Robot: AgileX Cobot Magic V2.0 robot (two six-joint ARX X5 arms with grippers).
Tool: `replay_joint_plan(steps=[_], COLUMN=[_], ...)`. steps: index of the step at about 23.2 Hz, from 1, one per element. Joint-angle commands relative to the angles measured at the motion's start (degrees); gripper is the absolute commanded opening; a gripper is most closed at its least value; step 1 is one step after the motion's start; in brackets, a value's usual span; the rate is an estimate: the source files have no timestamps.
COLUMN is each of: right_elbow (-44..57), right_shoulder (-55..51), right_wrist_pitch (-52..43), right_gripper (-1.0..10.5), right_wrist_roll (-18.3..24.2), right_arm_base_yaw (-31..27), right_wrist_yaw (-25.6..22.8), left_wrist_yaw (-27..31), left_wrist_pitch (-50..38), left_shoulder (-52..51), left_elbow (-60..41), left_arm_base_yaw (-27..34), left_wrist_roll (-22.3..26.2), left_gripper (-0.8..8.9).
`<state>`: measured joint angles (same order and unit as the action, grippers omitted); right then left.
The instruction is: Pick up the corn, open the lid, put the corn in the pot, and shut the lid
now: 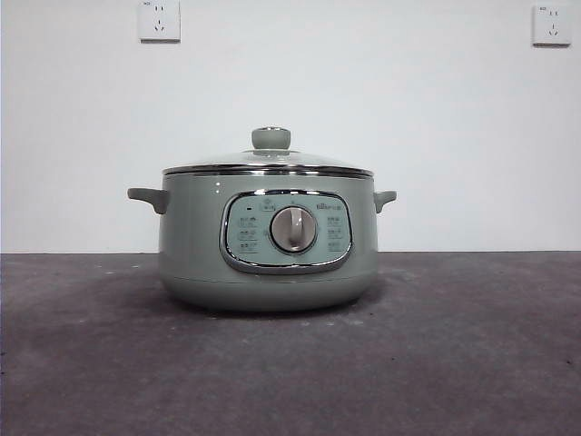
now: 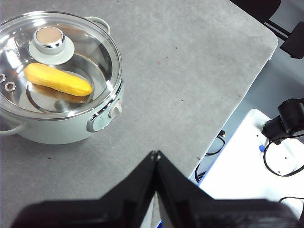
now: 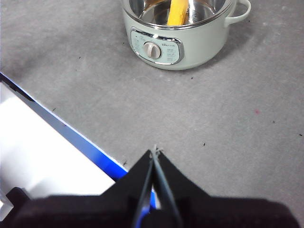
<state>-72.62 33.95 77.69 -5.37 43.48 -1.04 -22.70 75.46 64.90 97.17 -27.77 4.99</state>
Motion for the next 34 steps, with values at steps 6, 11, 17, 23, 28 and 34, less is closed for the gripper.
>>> replay_joint_plan(steps=[6, 11, 17, 23, 28, 34], right_elbow=[0.57, 0.57, 0.57, 0.57, 0.57, 0.57], right_shoulder=[0.00, 0.00, 0.00, 0.00, 0.00, 0.00], right_wrist_pitch=[1.46, 1.46, 1.46, 1.46, 1.46, 1.46], right_gripper=[0.0, 0.0, 0.0, 0.0, 0.0, 0.0], right_wrist_roll=[-0.61, -0.61, -0.61, -0.61, -0.61, -0.61], right_arm_base_yaw=[0.07, 0.07, 0.07, 0.04, 0.04, 0.04], right_wrist_yaw=[-0.07, -0.07, -0.07, -0.07, -0.07, -0.07], left_wrist_yaw=[-0.20, 0.28, 4.39, 3.80, 2.93, 5.16], left_wrist_pitch=[-0.11, -0.52, -8.44, -29.42, -44.44, -52.98], left_shoulder=[0.00, 0.00, -0.28, -9.20, -22.23, -34.42], left_elbow=[-0.17, 0.00, 0.00, -5.14, -26.38, -49.64], left_arm_base_yaw=[-0.04, -0.02, 0.79, 15.04, 24.39, 27.06], left_wrist_roll=[0.83, 1.66, 3.67, 9.90, 9.86, 9.38], left_gripper=[-0.04, -0.04, -0.04, -0.04, -0.04, -0.04])
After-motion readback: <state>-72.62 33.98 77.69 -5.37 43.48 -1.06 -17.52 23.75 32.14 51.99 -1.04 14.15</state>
